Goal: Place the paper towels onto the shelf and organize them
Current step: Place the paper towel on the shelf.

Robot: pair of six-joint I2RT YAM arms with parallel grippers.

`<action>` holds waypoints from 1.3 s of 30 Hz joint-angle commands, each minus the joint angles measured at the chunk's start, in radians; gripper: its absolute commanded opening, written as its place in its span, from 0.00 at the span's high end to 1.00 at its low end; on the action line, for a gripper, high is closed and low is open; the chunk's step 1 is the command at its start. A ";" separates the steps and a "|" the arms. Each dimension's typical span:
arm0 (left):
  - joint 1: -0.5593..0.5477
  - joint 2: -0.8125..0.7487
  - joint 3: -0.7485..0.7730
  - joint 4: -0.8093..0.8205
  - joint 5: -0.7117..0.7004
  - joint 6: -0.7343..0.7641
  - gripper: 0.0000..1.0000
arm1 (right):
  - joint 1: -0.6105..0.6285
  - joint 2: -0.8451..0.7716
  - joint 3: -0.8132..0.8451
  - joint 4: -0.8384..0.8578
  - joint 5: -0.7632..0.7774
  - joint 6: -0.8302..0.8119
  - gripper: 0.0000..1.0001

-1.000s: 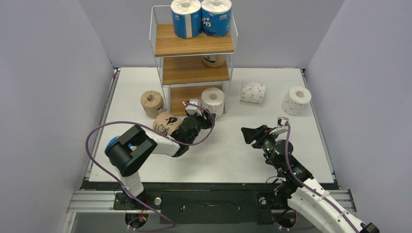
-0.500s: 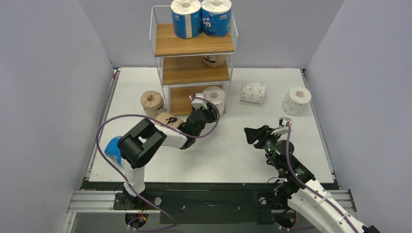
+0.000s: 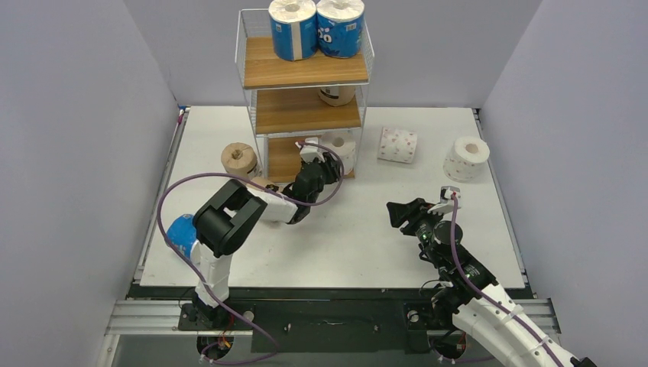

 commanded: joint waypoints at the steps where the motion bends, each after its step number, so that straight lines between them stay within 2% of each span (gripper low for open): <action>1: 0.018 0.034 0.062 -0.035 0.020 -0.028 0.60 | -0.007 -0.009 0.043 0.013 0.030 -0.017 0.51; 24: 0.038 0.101 0.184 -0.105 0.051 -0.094 0.51 | -0.010 -0.009 0.044 -0.005 0.041 -0.012 0.51; 33: 0.026 -0.034 0.014 0.019 0.118 -0.104 0.38 | -0.011 0.003 0.042 0.005 0.043 -0.008 0.51; 39: -0.012 -0.278 -0.166 0.042 0.124 -0.104 0.34 | -0.012 0.035 0.021 0.085 0.050 0.018 0.51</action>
